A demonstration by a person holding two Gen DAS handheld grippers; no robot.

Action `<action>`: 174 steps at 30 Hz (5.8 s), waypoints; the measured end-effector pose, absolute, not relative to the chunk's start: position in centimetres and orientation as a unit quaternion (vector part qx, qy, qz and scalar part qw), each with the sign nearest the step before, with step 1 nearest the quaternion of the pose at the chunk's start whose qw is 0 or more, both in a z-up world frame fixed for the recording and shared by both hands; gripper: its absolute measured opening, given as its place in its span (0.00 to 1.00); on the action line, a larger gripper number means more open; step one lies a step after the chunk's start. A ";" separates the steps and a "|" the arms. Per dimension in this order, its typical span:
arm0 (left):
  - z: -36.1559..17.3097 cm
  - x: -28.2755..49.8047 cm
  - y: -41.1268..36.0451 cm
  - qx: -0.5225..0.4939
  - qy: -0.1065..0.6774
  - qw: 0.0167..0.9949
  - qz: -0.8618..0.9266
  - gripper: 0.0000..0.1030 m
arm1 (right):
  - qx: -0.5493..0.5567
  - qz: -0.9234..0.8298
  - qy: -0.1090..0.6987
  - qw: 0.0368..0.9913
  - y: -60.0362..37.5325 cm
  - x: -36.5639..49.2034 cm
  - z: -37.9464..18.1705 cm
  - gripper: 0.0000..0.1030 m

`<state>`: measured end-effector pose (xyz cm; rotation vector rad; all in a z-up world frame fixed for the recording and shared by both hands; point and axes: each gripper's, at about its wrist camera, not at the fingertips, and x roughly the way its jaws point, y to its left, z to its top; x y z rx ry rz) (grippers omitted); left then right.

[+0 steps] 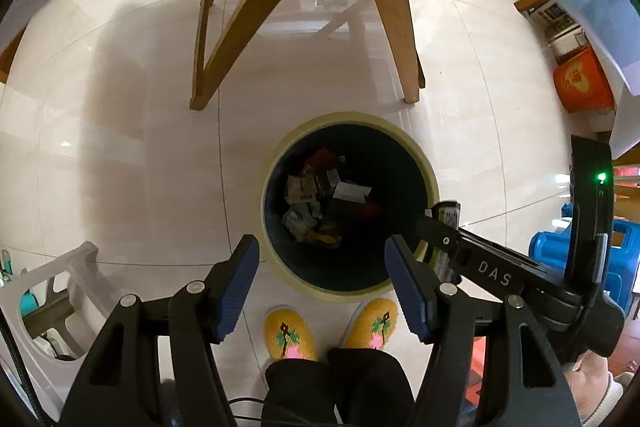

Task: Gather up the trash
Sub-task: 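Lower both packets over the black trash bin and open both tools, then raise both open tools back over the table toward the red cup, then grasp the red paper cup with the right tool while the left tool grasps the brown cup holder, then lift the red cup and brown cup holder off the table toward the bin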

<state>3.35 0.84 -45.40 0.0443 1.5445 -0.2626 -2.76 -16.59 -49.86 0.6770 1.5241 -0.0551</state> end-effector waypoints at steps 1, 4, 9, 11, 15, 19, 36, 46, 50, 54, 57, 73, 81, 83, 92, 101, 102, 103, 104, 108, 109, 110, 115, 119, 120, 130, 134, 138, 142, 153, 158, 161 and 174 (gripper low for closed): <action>-45.2 3.4 0.9 0.021 0.693 0.711 -0.118 0.62 | 0.300 -0.024 0.676 0.672 -16.6 -2.7 -49.9 0.35; -44.6 3.6 1.1 0.024 0.687 0.716 -0.118 0.62 | 0.295 -0.023 0.674 0.677 -16.6 -2.5 -49.8 0.40; -43.7 3.5 1.4 0.023 0.684 0.720 -0.114 0.62 | 0.288 -0.022 0.669 0.685 -16.5 -2.2 -49.0 0.41; -43.4 3.4 1.6 0.021 0.683 0.721 -0.113 0.62 | 0.287 -0.022 0.667 0.687 -16.5 -2.2 -48.7 0.41; -42.5 3.2 2.0 0.015 0.680 0.724 -0.112 0.62 | 0.285 -0.018 0.665 0.691 -16.5 -2.5 -48.0 0.41; -41.9 3.0 2.2 0.016 0.677 0.727 -0.111 0.62 | 0.276 -0.014 0.667 0.692 -16.3 -2.6 -47.6 0.41; -31.9 1.7 3.7 0.023 0.655 0.748 -0.105 0.62 | 0.266 0.000 0.665 0.698 -15.7 -4.2 -39.0 0.41; -22.4 -0.4 4.6 0.035 0.637 0.762 -0.115 0.62 | 0.243 0.037 0.655 0.715 -14.7 -5.5 -28.4 0.41; -18.2 -1.1 4.7 0.048 0.617 0.777 -0.116 0.62 | 0.231 0.051 0.646 0.726 -14.7 -6.1 -23.8 0.41; -13.7 -1.3 4.5 0.051 0.596 0.793 -0.114 0.62 | 0.223 0.062 0.636 0.736 -14.9 -6.4 -19.8 0.41; -9.9 -1.5 4.6 0.050 0.574 0.809 -0.112 0.62 | 0.217 0.075 0.619 0.751 -15.2 -6.3 -16.5 0.41; 3.5 0.6 4.4 0.046 0.461 0.884 -0.057 0.67 | 0.185 0.143 0.506 0.830 -17.9 -2.1 -3.2 0.41; 5.6 3.4 3.4 0.074 0.430 0.898 -0.051 0.72 | 0.183 0.151 0.483 0.843 -18.5 1.3 -1.1 0.41; 5.3 4.7 3.3 0.077 0.430 0.898 -0.054 0.72 | 0.182 0.150 0.483 0.843 -18.4 2.4 -1.2 0.41; 1.9 15.6 4.7 0.079 0.452 0.884 -0.096 0.72 | 0.188 0.119 0.491 0.842 -17.3 10.4 -2.8 0.41; -1.9 32.2 8.0 0.070 0.499 0.851 -0.145 0.72 | 0.227 0.040 0.519 0.823 -15.9 23.0 -6.2 0.59; -2.6 34.1 8.3 0.071 0.505 0.847 -0.149 0.72 | 0.230 0.032 0.520 0.822 -15.7 24.1 -6.6 0.60; -3.3 35.9 8.5 0.072 0.510 0.844 -0.152 0.72 | 0.236 0.022 0.520 0.821 -15.6 25.3 -7.1 0.61; -4.0 37.3 8.6 0.072 0.514 0.841 -0.154 0.72 | 0.244 0.013 0.523 0.817 -15.7 26.5 -7.7 0.61; -7.3 43.2 8.6 0.064 0.539 0.824 -0.161 0.72 | 0.275 -0.026 0.545 0.792 -15.6 31.5 -10.9 0.63; -8.0 44.3 8.5 0.061 0.545 0.820 -0.163 0.72 | 0.277 -0.034 0.551 0.787 -15.4 32.4 -11.5 0.65; -9.0 45.8 8.4 0.055 0.553 0.815 -0.164 0.72 | 0.279 -0.043 0.555 0.782 -15.3 33.3 -12.2 0.68; -12.3 49.8 7.8 0.029 0.582 0.795 -0.168 0.72 | 0.285 -0.074 0.572 0.766 -14.7 36.4 -15.0 0.70; -14.9 51.7 7.0 0.015 0.603 0.780 -0.167 0.72 | 0.280 -0.085 0.583 0.758 -14.1 37.4 -16.7 0.78; -15.6 52.0 6.8 0.012 0.609 0.776 -0.167 0.72 | 0.281 -0.087 0.584 0.756 -13.9 37.5 -17.1 0.79; -19.9 53.1 4.8 0.018 0.645 0.747 -0.159 0.31 | 0.283 -0.101 0.581 0.756 -13.8 37.0 -18.4 0.71; -19.6 52.0 4.9 0.019 0.631 0.759 -0.162 0.20 | 0.304 -0.086 0.562 0.765 -14.5 35.7 -18.0 0.49; -18.9 50.2 5.0 0.038 0.616 0.768 -0.171 0.17 | 0.298 -0.069 0.556 0.772 -14.6 34.1 -17.6 0.45; -18.3 48.3 5.7 0.044 0.612 0.772 -0.169 0.15 | 0.294 -0.055 0.554 0.777 -14.5 32.7 -17.2 0.44; -15.1 40.8 8.8 0.052 0.604 0.780 -0.157 0.12 | 0.291 -0.031 0.537 0.792 -15.2 27.7 -14.0 0.44; -12.9 36.0 8.8 0.051 0.594 0.788 -0.152 0.12 | 0.294 -0.013 0.528 0.796 -16.6 24.0 -12.3 0.44; -11.1 32.2 8.5 0.044 0.582 0.799 -0.145 0.12 | 0.290 0.007 0.521 0.803 -17.2 21.5 -11.1 0.44; -7.2 13.4 4.1 0.000 0.548 0.830 -0.103 0.12 | 0.239 0.106 0.490 0.832 -20.3 8.0 -6.5 0.44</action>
